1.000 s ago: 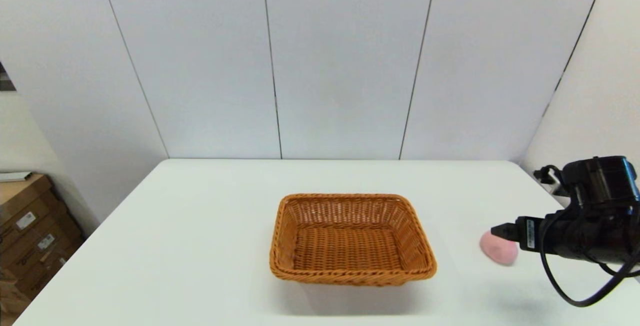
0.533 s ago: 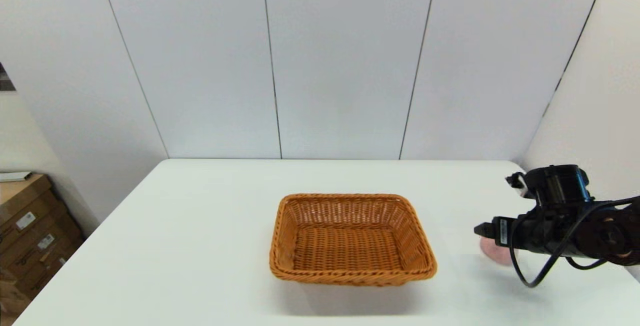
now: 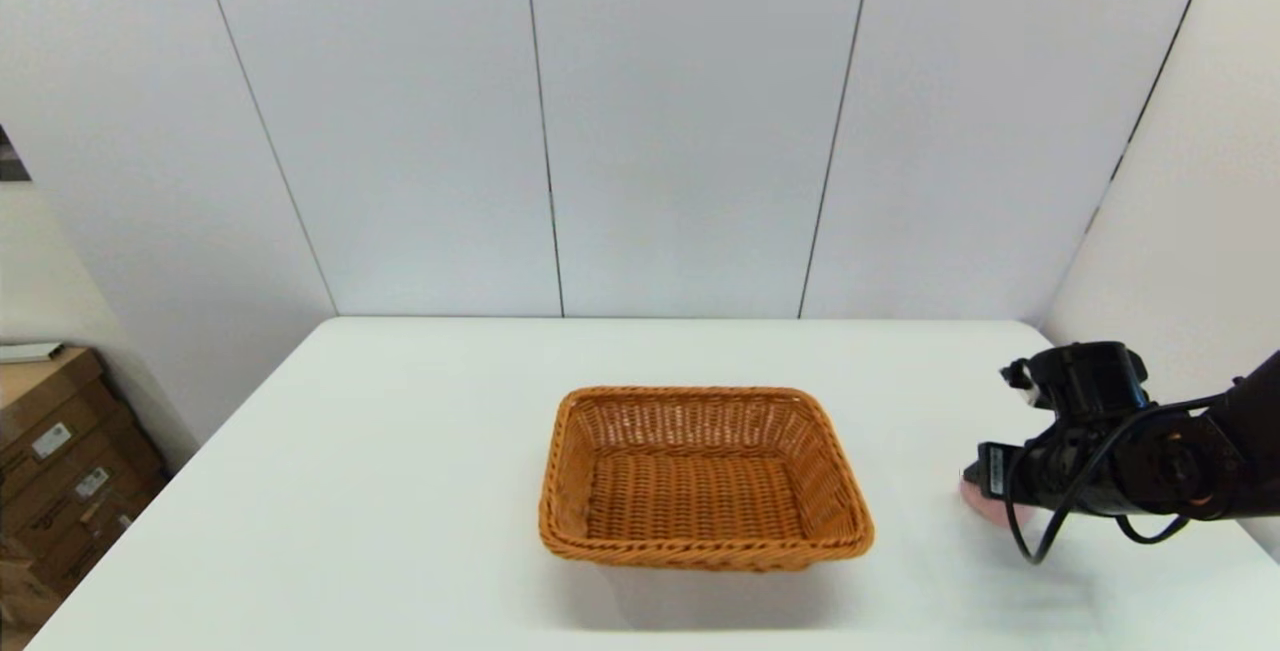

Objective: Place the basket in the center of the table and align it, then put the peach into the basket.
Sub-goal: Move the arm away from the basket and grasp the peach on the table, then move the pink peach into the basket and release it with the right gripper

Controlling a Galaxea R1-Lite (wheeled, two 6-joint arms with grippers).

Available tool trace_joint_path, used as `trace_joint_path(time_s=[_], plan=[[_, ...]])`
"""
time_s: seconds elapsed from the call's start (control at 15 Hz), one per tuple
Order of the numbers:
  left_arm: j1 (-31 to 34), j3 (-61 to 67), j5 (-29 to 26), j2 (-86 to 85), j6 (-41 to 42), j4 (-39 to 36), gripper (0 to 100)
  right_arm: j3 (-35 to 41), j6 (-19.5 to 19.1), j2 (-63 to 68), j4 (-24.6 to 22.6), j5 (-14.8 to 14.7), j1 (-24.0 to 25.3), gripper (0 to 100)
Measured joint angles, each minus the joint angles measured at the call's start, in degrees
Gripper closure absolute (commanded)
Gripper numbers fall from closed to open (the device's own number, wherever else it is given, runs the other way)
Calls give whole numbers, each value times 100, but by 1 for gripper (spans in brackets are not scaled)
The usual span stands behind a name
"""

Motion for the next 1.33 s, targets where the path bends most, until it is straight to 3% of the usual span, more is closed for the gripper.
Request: trace_joint_path(time_s=[0.53, 0.93, 1.13, 1.33], plan=[[0, -1, 2, 0, 0, 0, 0, -30, 49, -11, 5, -2, -17, 100], [0, -4, 2, 0, 0, 0, 0, -30, 176, -822, 52, 52, 79, 100], [0, -1, 2, 0, 0, 0, 0, -39, 256, -1390, 85, 67, 360, 100], [0, -1, 2, 0, 0, -2, 0, -100, 335, -1768, 82, 83, 1033, 100]])
